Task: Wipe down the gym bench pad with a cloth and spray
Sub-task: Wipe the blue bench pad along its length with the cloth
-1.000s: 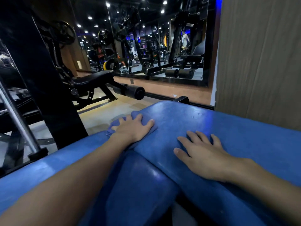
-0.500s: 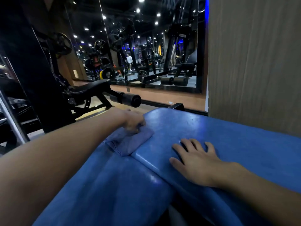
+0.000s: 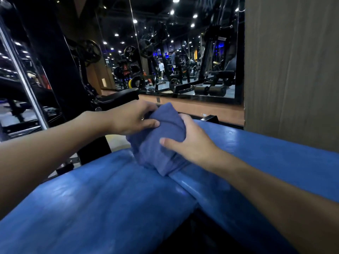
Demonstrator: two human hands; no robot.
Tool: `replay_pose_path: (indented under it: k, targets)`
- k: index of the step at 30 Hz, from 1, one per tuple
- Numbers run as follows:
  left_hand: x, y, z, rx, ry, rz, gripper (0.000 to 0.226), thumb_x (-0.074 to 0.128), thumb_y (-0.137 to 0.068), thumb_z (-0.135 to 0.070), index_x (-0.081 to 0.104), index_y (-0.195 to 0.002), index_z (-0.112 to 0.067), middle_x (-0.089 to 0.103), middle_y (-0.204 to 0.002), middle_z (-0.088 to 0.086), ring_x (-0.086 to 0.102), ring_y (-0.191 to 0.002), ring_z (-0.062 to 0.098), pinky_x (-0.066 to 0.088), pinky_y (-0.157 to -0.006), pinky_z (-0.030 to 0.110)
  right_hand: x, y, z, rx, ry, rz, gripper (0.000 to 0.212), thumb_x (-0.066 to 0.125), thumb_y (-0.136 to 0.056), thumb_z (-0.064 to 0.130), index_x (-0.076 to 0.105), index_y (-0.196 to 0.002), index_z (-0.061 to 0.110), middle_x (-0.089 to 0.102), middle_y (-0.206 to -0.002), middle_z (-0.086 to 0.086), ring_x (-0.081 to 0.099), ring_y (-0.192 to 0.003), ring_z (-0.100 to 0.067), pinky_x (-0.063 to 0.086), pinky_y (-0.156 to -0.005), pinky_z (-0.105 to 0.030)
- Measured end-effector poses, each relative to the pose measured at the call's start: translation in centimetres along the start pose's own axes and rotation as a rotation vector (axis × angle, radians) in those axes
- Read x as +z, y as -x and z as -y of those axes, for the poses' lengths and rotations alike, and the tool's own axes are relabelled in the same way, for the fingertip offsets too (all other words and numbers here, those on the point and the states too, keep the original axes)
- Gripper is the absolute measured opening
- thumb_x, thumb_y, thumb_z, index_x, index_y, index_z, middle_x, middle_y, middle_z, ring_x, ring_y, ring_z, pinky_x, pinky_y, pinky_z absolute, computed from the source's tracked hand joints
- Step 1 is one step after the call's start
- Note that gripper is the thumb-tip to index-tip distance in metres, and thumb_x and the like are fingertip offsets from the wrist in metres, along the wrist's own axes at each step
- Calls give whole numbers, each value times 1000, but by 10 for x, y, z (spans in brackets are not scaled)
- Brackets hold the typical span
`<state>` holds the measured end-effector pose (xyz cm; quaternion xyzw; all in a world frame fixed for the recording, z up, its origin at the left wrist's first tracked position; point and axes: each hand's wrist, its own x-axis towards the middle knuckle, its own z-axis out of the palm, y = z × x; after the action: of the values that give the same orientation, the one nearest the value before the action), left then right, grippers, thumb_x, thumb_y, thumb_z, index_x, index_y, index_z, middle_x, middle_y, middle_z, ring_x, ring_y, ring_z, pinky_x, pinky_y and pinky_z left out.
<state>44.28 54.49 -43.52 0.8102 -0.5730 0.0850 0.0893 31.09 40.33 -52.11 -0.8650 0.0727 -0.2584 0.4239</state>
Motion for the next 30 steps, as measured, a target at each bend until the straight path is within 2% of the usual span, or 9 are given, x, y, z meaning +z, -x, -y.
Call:
replay_pose_path:
  k: [3,8,9,13,18,23,26,28,30]
  targets:
    - [-3,16,-1,-20,72,-73,17,68,-92,-26,64,-93,-9,66,-87,5,63,-85,23,50,-77,43,5,-14,6,-72,-108,-98,24,70,-83,24,56,-103,25,67,-95,5,63,-88,-12,53,-80,-40]
    - [-15,63,0,-17,157,-292,14,75,-85,-11,69,-98,-13,71,-93,-2,65,-89,12,49,-83,34,15,1,27,-410,91,-174,16,58,-82,10,52,-91,21,58,-81,6,54,-73,-20,46,-63,-45]
    - [-14,79,1,-22,135,-261,19,77,-83,-11,70,-100,-15,71,-99,-3,65,-95,12,49,-89,33,19,10,27,-456,184,-82,17,57,-80,12,49,-91,22,55,-82,6,53,-73,-22,45,-63,-46]
    - [10,162,7,-238,0,141,38,69,-89,-11,62,-122,-29,57,-131,-7,52,-123,10,34,-107,24,31,49,26,-378,451,653,28,71,-82,33,60,-103,20,62,-97,6,57,-90,-16,48,-84,-41]
    - [19,206,-10,-504,1,218,35,57,-97,-24,56,-131,-30,52,-139,-8,48,-127,12,31,-99,18,42,44,39,-337,352,352,8,60,-92,35,59,-91,27,61,-92,11,58,-91,-14,47,-92,-42]
    - [43,203,-15,-592,-7,201,42,53,-96,-42,51,-135,-26,56,-137,-2,52,-123,20,40,-103,36,81,37,46,-197,509,337,43,40,-93,60,61,-111,27,59,-121,2,51,-118,-25,36,-101,-44]
    - [62,223,-19,-639,-19,245,65,39,-83,-70,47,-137,-35,50,-138,-8,50,-123,16,41,-103,42,103,31,31,-32,640,501,73,22,-83,81,30,-145,45,22,-160,2,16,-147,-31,13,-114,-58]
    - [66,236,-20,-631,-60,259,85,20,-69,-84,39,-141,-45,38,-148,-13,39,-136,13,35,-108,47,107,28,20,18,690,551,75,20,-81,83,11,-149,51,3,-165,6,0,-150,-31,5,-115,-61]
    - [64,243,-19,-649,-74,250,93,13,-60,-89,33,-143,-52,32,-153,-13,30,-142,15,29,-111,50,107,27,18,10,716,565,70,21,-86,77,9,-149,52,2,-165,7,0,-151,-29,5,-116,-58]
